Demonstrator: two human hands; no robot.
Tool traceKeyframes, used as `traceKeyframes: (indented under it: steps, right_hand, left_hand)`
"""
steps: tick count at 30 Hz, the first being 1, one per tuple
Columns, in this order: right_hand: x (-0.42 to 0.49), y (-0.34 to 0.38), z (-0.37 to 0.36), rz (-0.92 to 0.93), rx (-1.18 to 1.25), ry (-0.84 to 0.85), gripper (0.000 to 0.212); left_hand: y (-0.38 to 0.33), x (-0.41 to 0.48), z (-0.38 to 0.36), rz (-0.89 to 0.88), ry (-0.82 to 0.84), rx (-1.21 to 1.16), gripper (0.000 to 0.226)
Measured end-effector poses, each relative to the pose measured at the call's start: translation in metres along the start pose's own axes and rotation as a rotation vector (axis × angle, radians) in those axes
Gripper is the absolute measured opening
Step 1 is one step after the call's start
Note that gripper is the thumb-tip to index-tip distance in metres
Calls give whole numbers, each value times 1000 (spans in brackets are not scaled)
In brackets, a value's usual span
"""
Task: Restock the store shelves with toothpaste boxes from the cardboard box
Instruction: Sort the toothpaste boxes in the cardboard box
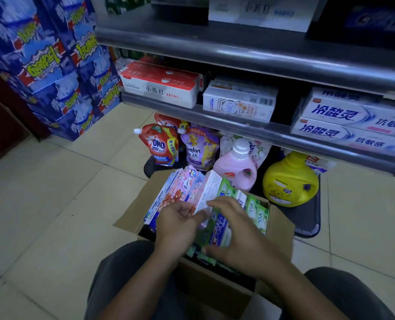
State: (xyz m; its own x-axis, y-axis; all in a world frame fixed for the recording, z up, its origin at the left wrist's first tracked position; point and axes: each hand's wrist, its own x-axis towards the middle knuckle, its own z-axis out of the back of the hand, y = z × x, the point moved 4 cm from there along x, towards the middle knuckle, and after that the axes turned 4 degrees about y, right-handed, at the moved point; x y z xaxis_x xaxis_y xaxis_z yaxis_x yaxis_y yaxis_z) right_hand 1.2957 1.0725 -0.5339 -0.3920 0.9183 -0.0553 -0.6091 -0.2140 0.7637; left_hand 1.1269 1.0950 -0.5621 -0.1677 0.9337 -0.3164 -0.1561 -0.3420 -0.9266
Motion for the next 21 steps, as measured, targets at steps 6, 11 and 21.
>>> traceKeyframes:
  steps: [6,11,21]
  right_hand:
    - [-4,22,7,113,-118,-481,42]
    - [-11,14,29,-69,466,-705,23]
    - [-9,1,50,-158,1083,-746,10]
  left_hand:
    - [-39,-25,-7,-127,281,-133,34]
    - [-41,3,21,-178,81,-32,39]
    - [31,70,43,-50,-10,655,27]
